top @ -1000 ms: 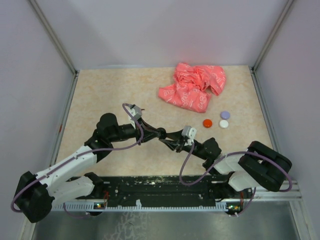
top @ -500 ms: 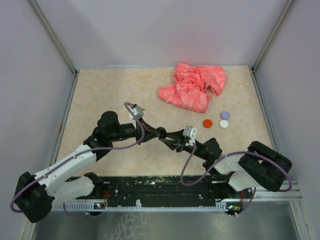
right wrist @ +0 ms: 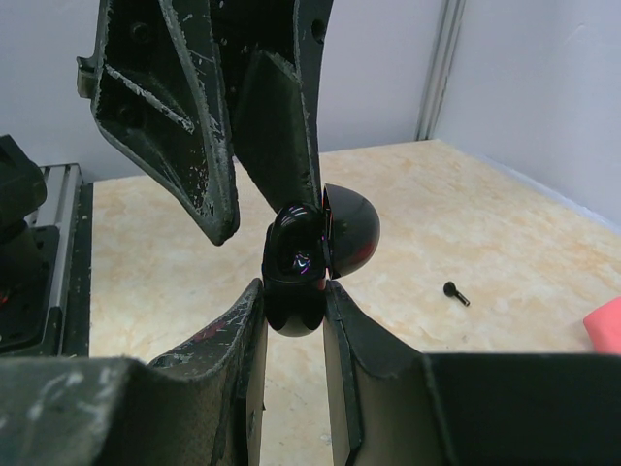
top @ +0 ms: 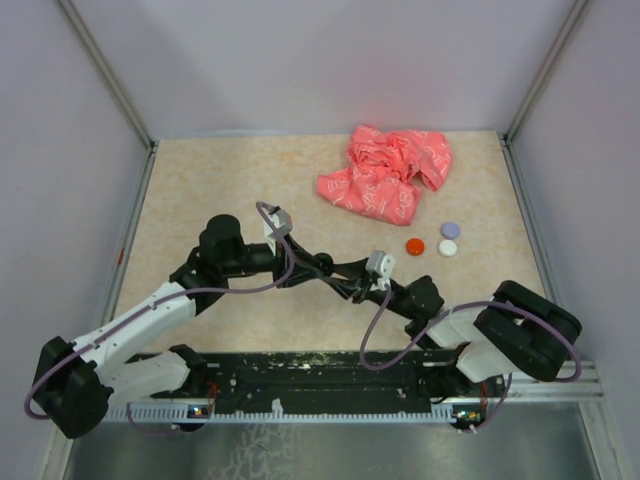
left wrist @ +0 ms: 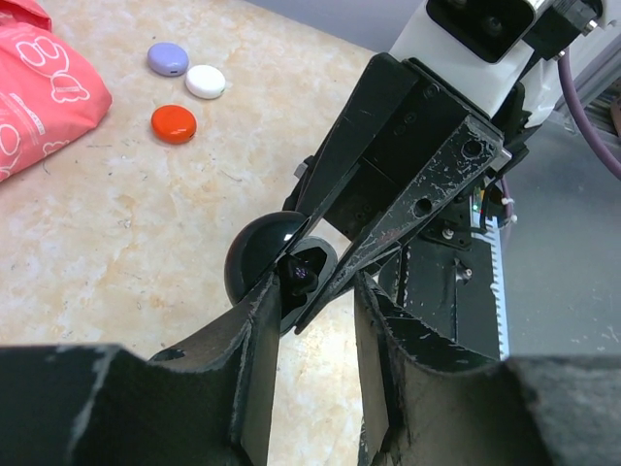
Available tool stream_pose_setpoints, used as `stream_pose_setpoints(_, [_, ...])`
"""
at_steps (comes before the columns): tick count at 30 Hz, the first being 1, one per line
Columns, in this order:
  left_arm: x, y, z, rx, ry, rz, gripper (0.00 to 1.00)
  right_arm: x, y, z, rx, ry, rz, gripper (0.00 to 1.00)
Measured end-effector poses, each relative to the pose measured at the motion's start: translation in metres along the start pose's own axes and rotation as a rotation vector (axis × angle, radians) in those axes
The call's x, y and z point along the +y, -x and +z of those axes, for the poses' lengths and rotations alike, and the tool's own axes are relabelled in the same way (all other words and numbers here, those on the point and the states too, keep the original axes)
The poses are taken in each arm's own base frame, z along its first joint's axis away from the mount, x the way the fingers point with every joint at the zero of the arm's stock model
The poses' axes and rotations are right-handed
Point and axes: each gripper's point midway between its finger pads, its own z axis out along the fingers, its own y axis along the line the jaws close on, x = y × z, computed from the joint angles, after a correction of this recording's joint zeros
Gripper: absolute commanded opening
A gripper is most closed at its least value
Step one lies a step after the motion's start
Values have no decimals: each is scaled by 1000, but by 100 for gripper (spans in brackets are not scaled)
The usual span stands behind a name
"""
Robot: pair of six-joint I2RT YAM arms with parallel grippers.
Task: Insert the wireless bluetooth earbuds into the charging case
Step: Place the earbud in the charging case.
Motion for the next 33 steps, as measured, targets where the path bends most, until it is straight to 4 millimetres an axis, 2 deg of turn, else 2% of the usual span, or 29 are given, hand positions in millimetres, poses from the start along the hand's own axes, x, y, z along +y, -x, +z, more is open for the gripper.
stream_pose_setpoints(6, [-3, 2, 0, 16, -17, 22, 47, -1, 2, 1, -10, -1, -4, 0])
stream_pose_setpoints(33, [-6, 8, -3, 6, -38, 107, 51, 5, 4, 4, -19, 40, -8, 0])
